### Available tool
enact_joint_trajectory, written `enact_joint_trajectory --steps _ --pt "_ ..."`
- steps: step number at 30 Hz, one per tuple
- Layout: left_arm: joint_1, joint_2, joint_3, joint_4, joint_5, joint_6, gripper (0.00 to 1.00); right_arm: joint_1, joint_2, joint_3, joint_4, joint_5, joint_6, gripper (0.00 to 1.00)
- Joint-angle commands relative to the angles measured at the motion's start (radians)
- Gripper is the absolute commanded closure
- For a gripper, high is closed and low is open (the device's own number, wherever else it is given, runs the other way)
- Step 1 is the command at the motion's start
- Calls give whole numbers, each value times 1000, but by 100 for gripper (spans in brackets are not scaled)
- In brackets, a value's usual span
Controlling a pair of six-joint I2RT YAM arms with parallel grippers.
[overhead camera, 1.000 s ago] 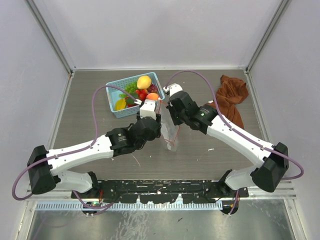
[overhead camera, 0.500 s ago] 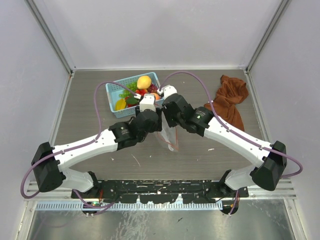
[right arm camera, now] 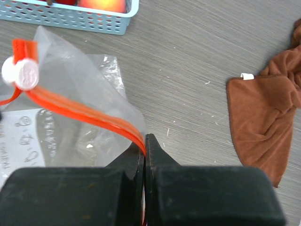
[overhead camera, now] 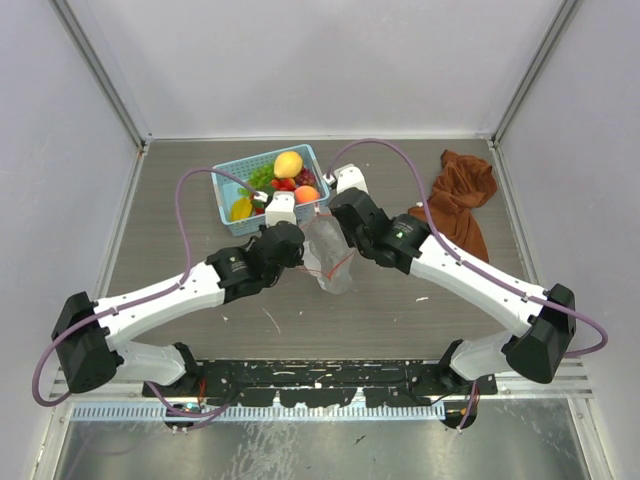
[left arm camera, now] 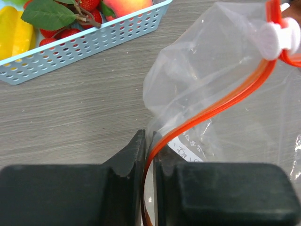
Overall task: Place the food in the zip-top bag and seal the zipper
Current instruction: Open the zipper of the food storage bag at the center of the board.
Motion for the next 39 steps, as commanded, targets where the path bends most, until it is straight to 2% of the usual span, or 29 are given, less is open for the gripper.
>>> enact_joint_trajectory --steps 1,4,12,16,26,30,36,39 --pt "9 -64 -7 -14 -26 -5 93 -4 -33 4 7 130 -19 100" --pt "9 -74 -9 -13 -8 1 100 -7 -18 7 3 140 -15 98" --pt "9 -64 19 25 32 -60 100 -3 28 62 -21 -70 33 76" --pt "8 -49 30 50 29 -81 100 12 14 84 -63 -98 59 62" --pt "14 -39 24 103 13 -95 100 19 -55 66 -152 -113 107 57" --pt "23 -33 23 95 14 -91 100 19 -70 54 -189 -64 103 65" --pt "51 -8 -8 100 35 -93 100 -5 -101 42 -212 100 62 98" --pt "59 24 -6 122 91 -85 100 -37 -100 38 -197 172 32 100"
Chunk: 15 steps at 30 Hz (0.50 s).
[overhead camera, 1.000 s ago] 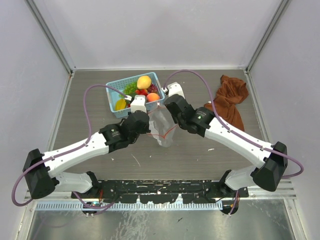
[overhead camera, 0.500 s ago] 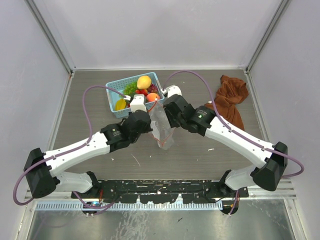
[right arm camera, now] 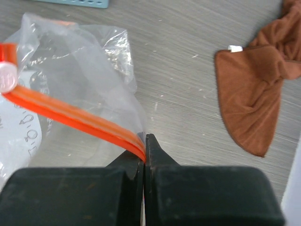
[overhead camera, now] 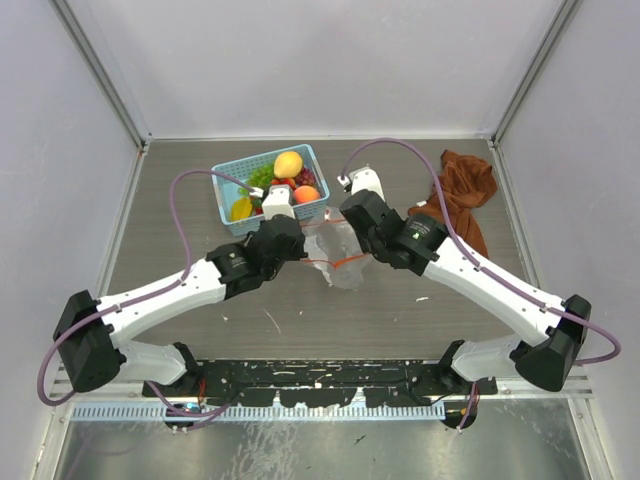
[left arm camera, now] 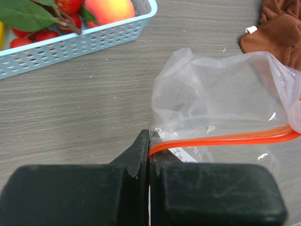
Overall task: Place the food in the zip-top bag and seal the zipper
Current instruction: Open the zipper of the food storage bag at the center of the board.
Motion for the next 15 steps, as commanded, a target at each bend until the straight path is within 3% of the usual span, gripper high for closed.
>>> enact_joint_trajectory --steps 1,5,10,15 --pt "21 47 13 60 55 0 100 -54 -42 -4 16 181 -55 100" --pt "22 96 58 79 118 29 100 -80 -44 -26 110 194 -133 100" --pt "22 135 83 115 170 40 92 -80 -17 -50 199 128 -168 100" --pt "21 138 74 126 202 33 74 -81 11 -93 234 118 -147 100"
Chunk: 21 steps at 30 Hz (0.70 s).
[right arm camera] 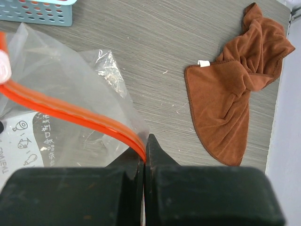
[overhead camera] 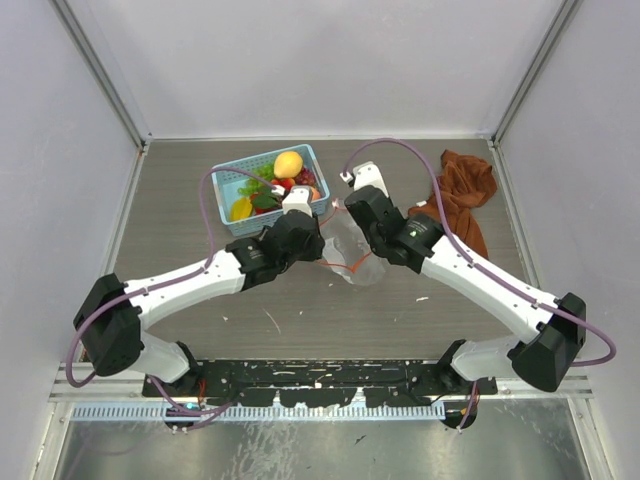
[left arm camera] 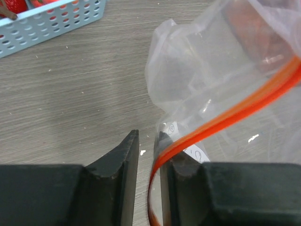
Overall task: Place the food in the zip-top bag and seal the zipper
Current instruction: Open the zipper of the food storage bag at the center of the board.
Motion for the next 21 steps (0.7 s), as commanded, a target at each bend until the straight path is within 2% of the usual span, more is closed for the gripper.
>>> enact_joint_trajectory --steps 1,13,21 --pt "6 -15 26 44 40 13 71 -4 14 -26 88 16 -3 100" --pt "23 -144 2 29 88 30 40 7 21 -33 111 -5 -6 100" --pt "95 -276 -23 16 137 82 22 18 38 3 93 10 -17 100"
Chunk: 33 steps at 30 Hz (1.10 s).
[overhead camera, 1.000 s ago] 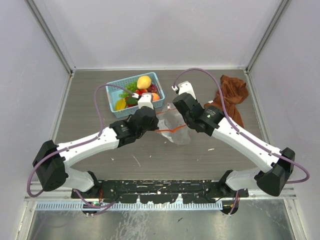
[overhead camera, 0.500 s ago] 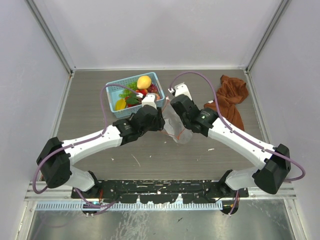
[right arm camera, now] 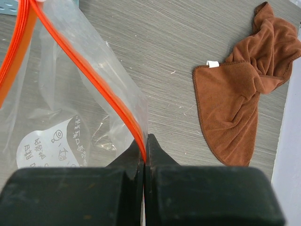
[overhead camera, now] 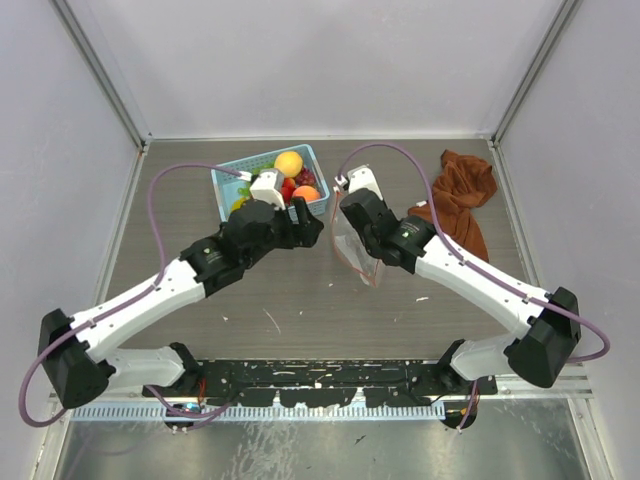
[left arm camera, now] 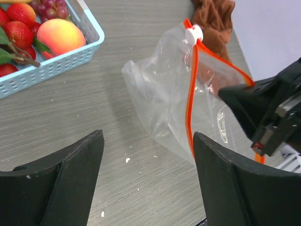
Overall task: Place the food in the zip-top bag and seal the zipper
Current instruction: Open the zipper of the food storage bag at the center of the board, then pick up the fake fruit from the bin.
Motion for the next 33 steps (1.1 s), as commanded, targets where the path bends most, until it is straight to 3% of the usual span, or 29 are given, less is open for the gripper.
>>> enact_joint_trajectory --steps 1,10,16,23,33 --pt "56 -61 -17 28 47 44 21 12 11 52 26 32 -13 100" --pt "225 88 93 -32 127 118 14 32 41 93 -11 76 -16 100" --pt "275 257 210 -76 170 236 6 36 56 106 -25 80 -11 100" --pt "329 357 315 -114 240 215 5 46 78 133 -56 123 -6 100" --pt "311 85 3 123 411 -96 5 49 118 158 -39 111 32 100"
